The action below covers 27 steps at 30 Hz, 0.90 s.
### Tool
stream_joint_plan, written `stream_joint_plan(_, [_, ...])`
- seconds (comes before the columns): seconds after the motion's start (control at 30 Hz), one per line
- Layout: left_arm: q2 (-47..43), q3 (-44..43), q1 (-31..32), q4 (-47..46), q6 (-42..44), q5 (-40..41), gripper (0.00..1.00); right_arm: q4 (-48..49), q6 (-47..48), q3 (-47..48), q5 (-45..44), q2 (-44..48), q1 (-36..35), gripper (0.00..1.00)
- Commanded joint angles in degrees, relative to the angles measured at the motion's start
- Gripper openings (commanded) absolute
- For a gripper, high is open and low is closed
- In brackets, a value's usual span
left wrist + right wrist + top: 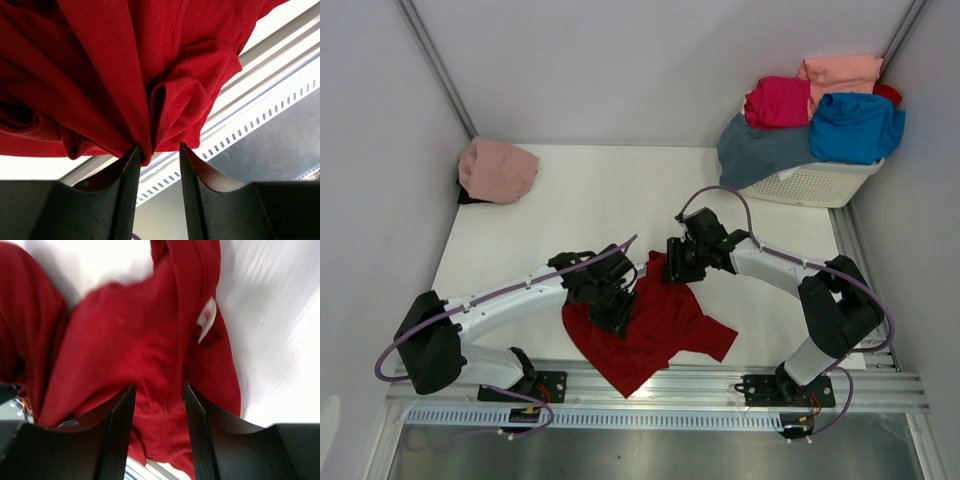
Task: Fold and stack the t-shirts
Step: Flatten out the tshirt
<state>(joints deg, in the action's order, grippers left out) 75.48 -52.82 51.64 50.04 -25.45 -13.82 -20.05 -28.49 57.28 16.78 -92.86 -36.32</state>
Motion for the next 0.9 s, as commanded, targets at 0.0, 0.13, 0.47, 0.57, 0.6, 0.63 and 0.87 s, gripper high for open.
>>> stream_joint_plan(0.0, [0.5,-1.1,0.5,-0.8,-0.3,-2.0,0.40,-2.6,-0.1,-1.4,-0.2,2.0,-1.0,0.48])
stream_joint_plan(0.13, [0.5,-1.0,0.6,-0.7,-0.4,-1.9,0.39,-1.5,-0.9,-3.5,0.3,2.4,-1.7,0.48])
stream_joint_plan(0.47, [1.1,0.2,1.4,-1.6,-1.8,-1.6,0.37,1.3,-1.6,-6.1,0.5,1.5,-2.4,0.28])
stream_joint_plan(0.57, [1.2,0.0,1.5,-1.7,-1.8,-1.6,0.37,2.2,-1.7,-5.9,0.3,1.3,-2.3,0.10])
stream_joint_plan(0.6, [1.4,-0.3,1.5,-1.7,-1.8,-1.6,0.37,2.5,-1.7,-5.7,0.3,1.2,-2.4,0.06])
stream_joint_plan(0.63, [1.6,-0.3,1.5,-1.7,-1.8,-1.5,0.36,2.6,-1.7,-5.2,-0.1,1.1,-2.4,0.02])
stream_joint_plan(0.87, [2.1,-0.7,1.6,-1.6,-1.6,-1.1,0.33,-3.0,2.5,1.7,-14.0,3.6,-0.9,0.00])
